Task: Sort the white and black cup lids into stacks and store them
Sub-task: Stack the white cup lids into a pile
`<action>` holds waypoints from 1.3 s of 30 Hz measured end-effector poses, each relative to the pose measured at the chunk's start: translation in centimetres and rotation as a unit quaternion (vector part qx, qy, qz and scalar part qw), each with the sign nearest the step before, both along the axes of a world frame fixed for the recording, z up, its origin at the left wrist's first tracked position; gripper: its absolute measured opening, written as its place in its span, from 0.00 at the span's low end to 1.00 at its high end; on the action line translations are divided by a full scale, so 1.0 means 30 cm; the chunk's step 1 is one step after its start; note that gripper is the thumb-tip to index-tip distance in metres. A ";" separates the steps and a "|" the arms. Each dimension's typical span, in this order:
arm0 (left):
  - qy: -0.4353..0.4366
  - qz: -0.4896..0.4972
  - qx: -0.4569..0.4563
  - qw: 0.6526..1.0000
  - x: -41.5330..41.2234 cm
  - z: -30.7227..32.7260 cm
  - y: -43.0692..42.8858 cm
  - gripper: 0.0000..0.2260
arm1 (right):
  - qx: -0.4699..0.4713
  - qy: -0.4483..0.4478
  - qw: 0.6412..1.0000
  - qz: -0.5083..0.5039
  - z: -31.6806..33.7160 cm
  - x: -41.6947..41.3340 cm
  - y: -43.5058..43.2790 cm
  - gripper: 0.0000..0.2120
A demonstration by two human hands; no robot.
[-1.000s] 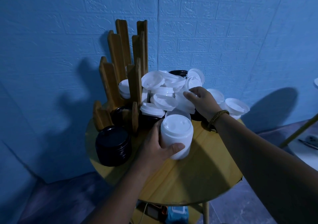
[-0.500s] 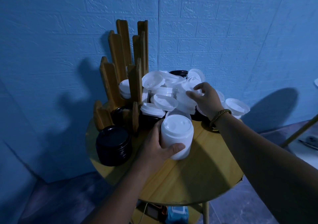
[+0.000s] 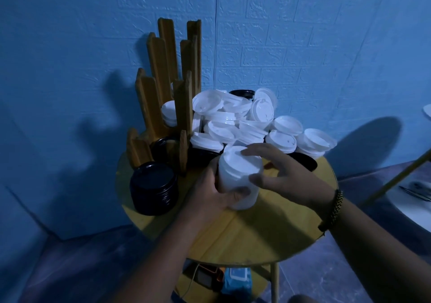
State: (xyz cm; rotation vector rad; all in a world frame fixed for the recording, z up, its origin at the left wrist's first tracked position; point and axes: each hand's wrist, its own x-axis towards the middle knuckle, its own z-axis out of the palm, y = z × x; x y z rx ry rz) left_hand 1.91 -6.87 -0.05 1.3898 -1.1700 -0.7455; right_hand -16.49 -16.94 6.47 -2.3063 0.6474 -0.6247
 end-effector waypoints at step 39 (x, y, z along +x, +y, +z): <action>-0.014 -0.030 -0.003 0.999 0.009 -0.005 -0.004 0.43 | -0.153 -0.001 0.962 -0.226 0.038 0.164 -0.315 0.08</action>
